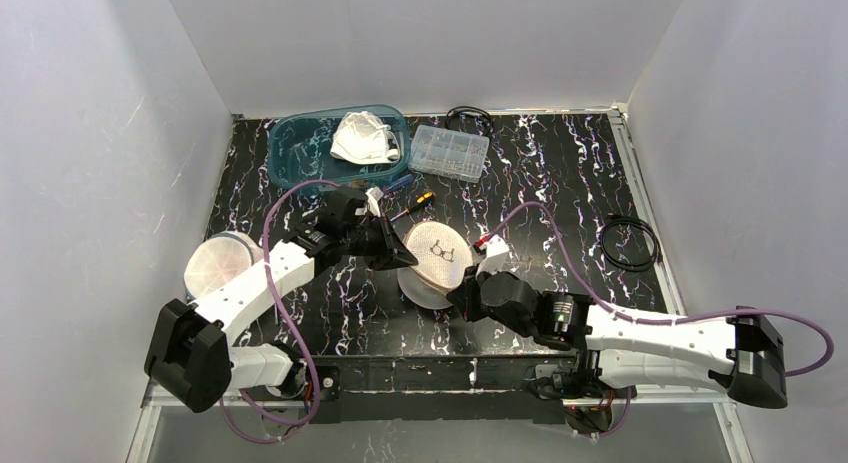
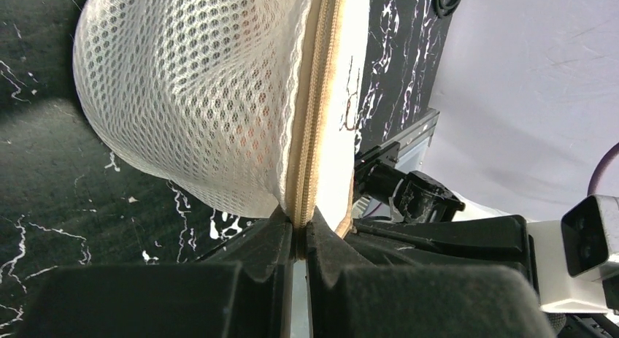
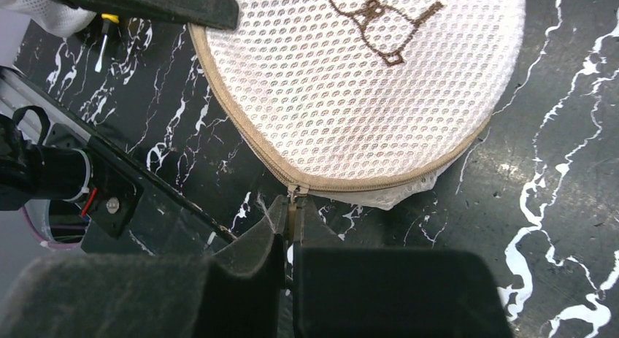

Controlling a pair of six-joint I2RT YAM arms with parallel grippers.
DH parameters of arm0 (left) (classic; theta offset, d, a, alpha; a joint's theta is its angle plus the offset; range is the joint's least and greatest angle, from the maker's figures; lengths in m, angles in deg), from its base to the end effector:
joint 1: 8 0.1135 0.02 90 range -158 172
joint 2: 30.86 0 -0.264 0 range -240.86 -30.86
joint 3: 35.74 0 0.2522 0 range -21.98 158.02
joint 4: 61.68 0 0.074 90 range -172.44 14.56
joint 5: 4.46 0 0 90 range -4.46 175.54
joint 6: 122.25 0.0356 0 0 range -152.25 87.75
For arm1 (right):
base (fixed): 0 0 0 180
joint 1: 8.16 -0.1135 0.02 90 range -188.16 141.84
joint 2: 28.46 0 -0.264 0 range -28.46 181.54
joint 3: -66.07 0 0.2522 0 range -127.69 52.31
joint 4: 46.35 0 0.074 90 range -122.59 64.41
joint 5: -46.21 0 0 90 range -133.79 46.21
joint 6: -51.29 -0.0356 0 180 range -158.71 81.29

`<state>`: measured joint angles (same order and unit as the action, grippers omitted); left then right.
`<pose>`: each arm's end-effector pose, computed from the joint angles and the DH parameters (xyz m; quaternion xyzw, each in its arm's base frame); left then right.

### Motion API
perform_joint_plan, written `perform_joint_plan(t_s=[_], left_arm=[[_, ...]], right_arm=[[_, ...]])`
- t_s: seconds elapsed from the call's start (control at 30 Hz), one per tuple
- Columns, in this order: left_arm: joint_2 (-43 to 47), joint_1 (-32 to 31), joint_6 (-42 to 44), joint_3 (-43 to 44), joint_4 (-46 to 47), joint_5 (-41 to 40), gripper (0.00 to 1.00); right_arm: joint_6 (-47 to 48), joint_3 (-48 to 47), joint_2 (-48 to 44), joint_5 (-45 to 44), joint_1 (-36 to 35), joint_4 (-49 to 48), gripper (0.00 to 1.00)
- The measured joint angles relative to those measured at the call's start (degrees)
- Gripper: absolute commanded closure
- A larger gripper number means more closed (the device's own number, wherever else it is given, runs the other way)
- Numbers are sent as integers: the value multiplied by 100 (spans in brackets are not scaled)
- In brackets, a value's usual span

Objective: Unzip the laundry bag and remove the bra
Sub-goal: Unzip the laundry bag at the center of the board.

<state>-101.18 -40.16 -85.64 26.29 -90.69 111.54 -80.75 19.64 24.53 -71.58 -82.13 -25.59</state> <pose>0.2160 -0.1543 0.2615 -0.0627 0.8766 -0.4417 0.1806 0.0727 0.1928 0.2471 -0.1080 0.8315 0.3195 0.4415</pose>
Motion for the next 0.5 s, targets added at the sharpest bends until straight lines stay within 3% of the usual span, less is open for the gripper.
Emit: perform_joint_plan(t_s=[0.1,0.23,0.3,0.4,0.5], left_arm=[[-61,39,39,-42,90,22,82],[-33,70,118,-105,118,-9,46],[59,83,173,-105,22,-63,32],[315,87,258,-98,-304,-179,22],[706,90,302,-96,-721,-319,20]], right_arm=[[2,28,177,94,0,-127,99],[4,31,251,197,0,-249,99],[4,31,251,245,0,-297,99],[2,31,251,295,0,-348,99],[0,31,258,382,0,-444,99]])
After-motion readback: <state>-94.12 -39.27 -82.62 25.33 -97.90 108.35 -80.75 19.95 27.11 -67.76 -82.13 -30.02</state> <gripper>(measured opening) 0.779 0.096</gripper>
